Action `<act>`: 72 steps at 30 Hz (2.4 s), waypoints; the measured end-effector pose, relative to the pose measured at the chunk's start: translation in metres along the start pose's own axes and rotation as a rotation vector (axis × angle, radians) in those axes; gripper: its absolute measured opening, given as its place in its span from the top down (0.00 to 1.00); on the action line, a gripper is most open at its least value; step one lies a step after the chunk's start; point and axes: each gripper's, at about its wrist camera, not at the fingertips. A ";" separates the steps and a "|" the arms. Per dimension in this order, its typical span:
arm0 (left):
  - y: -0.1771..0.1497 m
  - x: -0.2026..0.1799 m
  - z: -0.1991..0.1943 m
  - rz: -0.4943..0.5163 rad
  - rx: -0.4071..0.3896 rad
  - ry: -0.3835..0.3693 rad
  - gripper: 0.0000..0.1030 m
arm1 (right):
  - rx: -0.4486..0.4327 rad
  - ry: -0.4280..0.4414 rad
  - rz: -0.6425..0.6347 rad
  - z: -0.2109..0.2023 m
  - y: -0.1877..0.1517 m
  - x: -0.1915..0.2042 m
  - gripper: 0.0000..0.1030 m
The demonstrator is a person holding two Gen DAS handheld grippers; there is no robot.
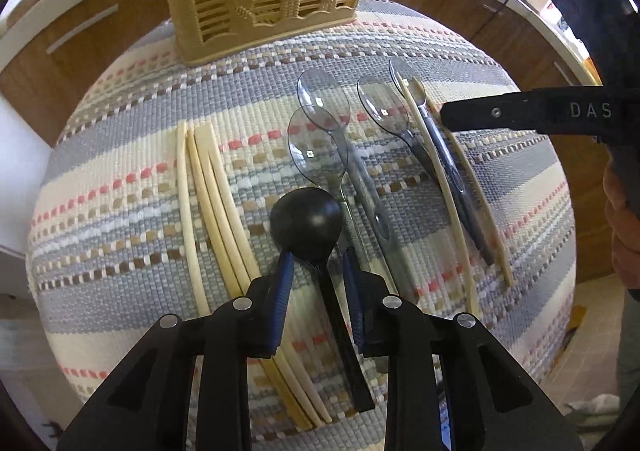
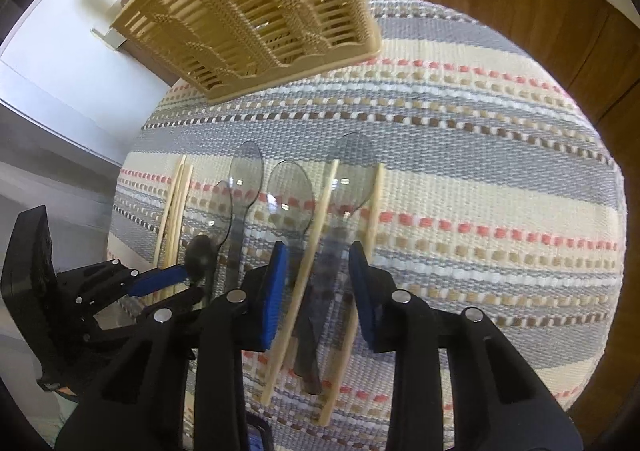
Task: Organize utensils
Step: 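Grasp the black spoon with the left tool while the right tool grasps a chopstick, then lift the black spoon and chopstick and carry both over the beige basket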
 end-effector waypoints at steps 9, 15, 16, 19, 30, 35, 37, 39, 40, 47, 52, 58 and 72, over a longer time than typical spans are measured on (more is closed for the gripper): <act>0.006 -0.006 0.006 0.027 -0.017 0.049 0.85 | 0.050 -0.015 -0.011 0.020 0.009 0.018 0.81; 0.007 -0.002 0.007 0.033 -0.024 0.052 0.86 | 0.073 -0.032 -0.025 0.035 0.009 0.032 0.89; 0.009 -0.003 0.008 0.037 -0.026 0.060 0.87 | 0.075 -0.030 -0.024 0.037 0.009 0.034 0.91; 0.009 -0.003 0.009 0.044 -0.034 0.071 0.90 | 0.060 -0.035 -0.031 0.038 0.007 0.041 0.94; 0.004 0.002 -0.023 0.022 -0.191 -0.013 0.96 | -0.024 0.014 -0.054 0.010 0.000 0.024 0.96; 0.007 0.004 -0.054 0.009 -0.292 -0.048 0.96 | -0.113 0.055 -0.087 -0.020 -0.004 0.017 0.96; 0.009 0.003 -0.069 0.012 -0.346 -0.057 0.96 | -0.150 0.066 -0.102 -0.033 -0.005 0.016 0.96; 0.012 0.001 -0.081 0.015 -0.390 -0.062 0.96 | -0.185 0.087 -0.108 -0.046 -0.005 0.016 0.97; 0.014 0.000 -0.090 0.019 -0.422 -0.063 0.96 | -0.209 0.099 -0.109 -0.054 -0.004 0.016 0.97; 0.041 -0.004 -0.133 0.026 -0.576 -0.056 0.96 | -0.426 0.166 -0.118 -0.112 0.016 0.028 0.97; 0.060 -0.001 -0.157 0.017 -0.673 -0.044 0.96 | -0.545 0.208 -0.123 -0.149 0.042 0.038 0.97; 0.095 0.012 -0.177 0.012 -0.807 -0.024 0.96 | -0.646 0.196 -0.121 -0.185 0.074 0.046 0.97; 0.151 0.030 -0.140 0.065 -0.983 0.045 0.96 | -0.815 0.013 -0.068 -0.191 0.141 0.028 0.97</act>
Point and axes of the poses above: each gripper's, at about its wrist camera, not at the fingertips, and z roughly the way its jaws point, x to its left, y to its top, and after that the axes turned 10 degrees about -y, right-handed
